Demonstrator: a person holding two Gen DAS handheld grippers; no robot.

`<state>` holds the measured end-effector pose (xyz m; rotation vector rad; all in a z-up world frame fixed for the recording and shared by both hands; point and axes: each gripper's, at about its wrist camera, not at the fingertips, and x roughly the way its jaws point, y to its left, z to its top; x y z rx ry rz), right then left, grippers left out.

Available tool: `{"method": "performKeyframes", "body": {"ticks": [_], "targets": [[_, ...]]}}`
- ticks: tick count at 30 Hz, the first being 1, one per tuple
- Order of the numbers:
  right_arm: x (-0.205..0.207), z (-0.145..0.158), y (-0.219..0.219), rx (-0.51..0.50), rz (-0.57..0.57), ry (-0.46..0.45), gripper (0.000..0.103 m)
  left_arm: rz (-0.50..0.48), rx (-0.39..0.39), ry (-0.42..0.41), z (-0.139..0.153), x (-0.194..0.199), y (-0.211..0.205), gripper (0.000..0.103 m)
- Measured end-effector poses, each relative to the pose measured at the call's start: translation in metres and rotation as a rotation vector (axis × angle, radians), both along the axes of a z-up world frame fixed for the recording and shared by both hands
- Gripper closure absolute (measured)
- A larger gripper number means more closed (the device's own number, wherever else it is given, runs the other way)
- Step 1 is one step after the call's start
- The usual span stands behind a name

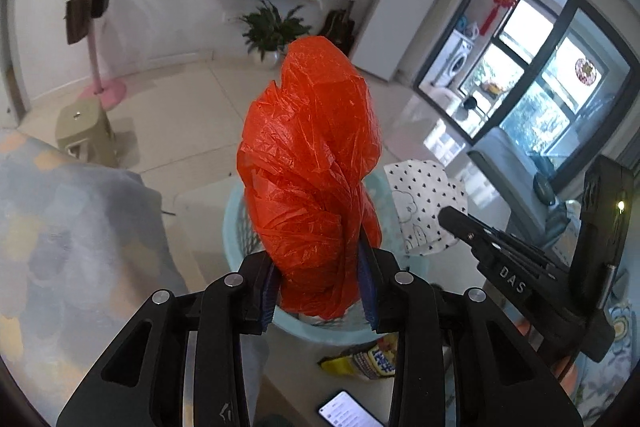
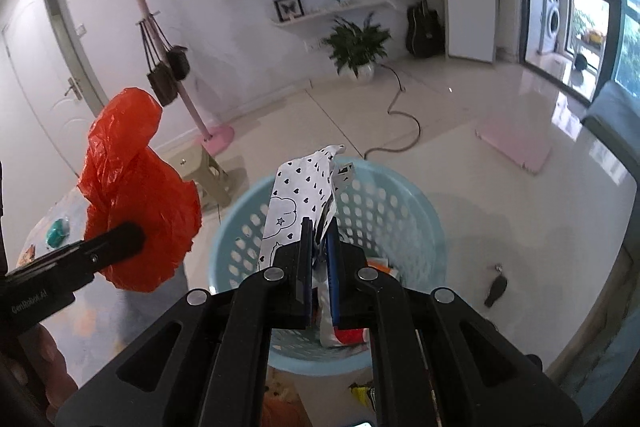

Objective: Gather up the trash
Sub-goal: 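Carry the orange bag and heart-print paper over the basket and open both tools, then grasp the panda snack bag with the left tool while the right tool grasps the teal packet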

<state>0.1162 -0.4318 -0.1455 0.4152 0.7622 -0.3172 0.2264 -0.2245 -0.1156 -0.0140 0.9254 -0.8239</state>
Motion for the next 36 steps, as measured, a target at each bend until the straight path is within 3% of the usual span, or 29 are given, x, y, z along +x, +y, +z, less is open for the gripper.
{"method": "performKeyframes", "body": {"ticks": [6,8,10,18,23,36], "targets": [[0.01,-0.017,-0.006,0.035,-0.014,0.039,0.098,-0.006,0.036,0.011,-0.01,0.005,-0.007,0.062],[0.013,-0.021,-0.008,0.057,-0.017,0.047,0.097,-0.006,0.04,0.015,-0.011,0.008,-0.008,0.049],[0.012,-0.025,-0.007,0.072,-0.016,0.055,0.096,-0.001,0.037,0.014,-0.011,0.009,-0.003,0.045],[0.004,-0.027,-0.005,0.112,-0.017,0.045,0.085,0.015,-0.001,-0.001,0.003,0.006,0.01,0.041],[0.0,-0.015,0.004,0.106,0.004,0.005,0.06,0.038,-0.033,-0.018,0.015,0.002,0.027,0.041],[0.015,0.053,0.109,0.054,0.267,-0.157,0.05,0.252,-0.131,-0.176,0.083,-0.015,0.147,0.031]]}}
